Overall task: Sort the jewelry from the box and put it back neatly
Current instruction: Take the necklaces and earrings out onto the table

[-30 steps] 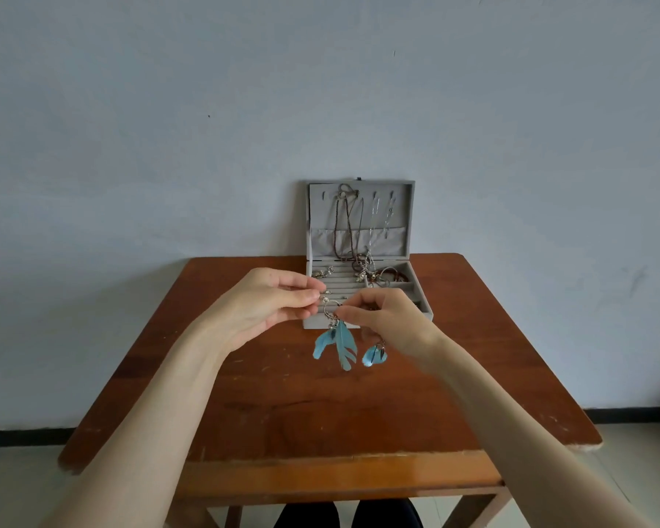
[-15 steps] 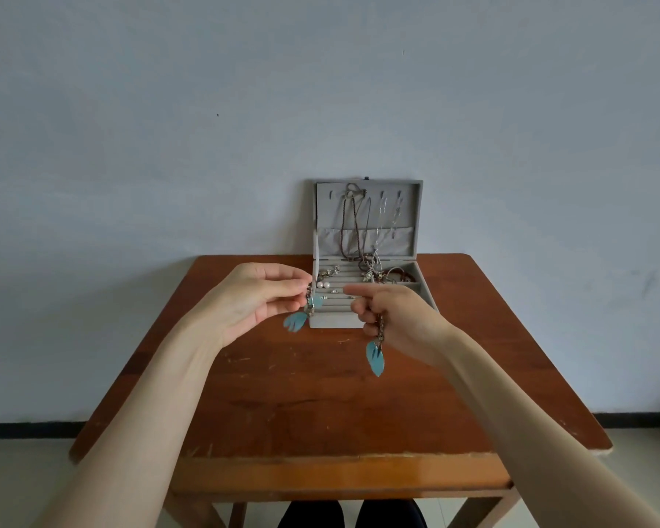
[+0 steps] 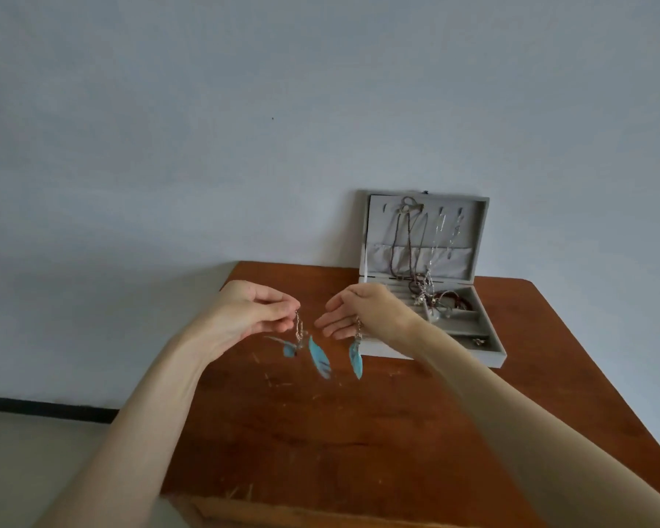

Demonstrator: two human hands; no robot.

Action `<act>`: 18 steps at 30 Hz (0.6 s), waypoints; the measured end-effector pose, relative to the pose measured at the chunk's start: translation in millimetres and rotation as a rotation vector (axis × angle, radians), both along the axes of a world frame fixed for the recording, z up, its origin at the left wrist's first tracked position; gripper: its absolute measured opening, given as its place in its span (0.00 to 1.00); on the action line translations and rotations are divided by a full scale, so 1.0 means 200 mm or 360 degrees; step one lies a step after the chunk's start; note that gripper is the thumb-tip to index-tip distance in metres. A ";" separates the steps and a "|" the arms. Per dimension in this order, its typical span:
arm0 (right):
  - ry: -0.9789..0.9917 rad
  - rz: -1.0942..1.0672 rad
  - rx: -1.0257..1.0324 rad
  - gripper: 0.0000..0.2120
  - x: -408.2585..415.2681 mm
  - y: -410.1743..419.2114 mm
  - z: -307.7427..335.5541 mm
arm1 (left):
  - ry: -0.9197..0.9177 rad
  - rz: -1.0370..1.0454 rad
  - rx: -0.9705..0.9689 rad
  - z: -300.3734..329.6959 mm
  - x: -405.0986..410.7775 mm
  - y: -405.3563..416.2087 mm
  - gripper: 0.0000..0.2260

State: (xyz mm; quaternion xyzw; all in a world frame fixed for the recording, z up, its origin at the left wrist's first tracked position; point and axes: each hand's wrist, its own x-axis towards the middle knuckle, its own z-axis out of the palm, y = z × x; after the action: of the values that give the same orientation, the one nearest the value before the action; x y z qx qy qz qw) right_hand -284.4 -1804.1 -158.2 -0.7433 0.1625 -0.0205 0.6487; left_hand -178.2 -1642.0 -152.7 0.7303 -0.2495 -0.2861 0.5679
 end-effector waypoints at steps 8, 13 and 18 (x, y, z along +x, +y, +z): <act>0.0175 -0.0205 -0.0311 0.11 0.48 -0.14 -0.18 | -0.0103 0.0044 0.0213 -0.22 0.44 -0.19 0.03; 0.0227 -0.0379 -0.0358 0.09 0.70 -0.25 -0.28 | -0.0118 0.0079 0.0249 -0.30 0.60 -0.35 0.04; 0.0227 -0.0571 -0.0307 0.06 0.84 -0.33 -0.31 | -0.0224 0.0094 0.0265 -0.33 0.71 -0.48 0.06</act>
State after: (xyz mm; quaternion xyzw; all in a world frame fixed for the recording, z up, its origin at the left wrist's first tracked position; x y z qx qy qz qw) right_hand -116.3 -1870.3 -220.9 -0.7605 0.3350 -0.0984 0.5474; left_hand -35.7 -1738.4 -219.4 0.8004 -0.2424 -0.2369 0.4945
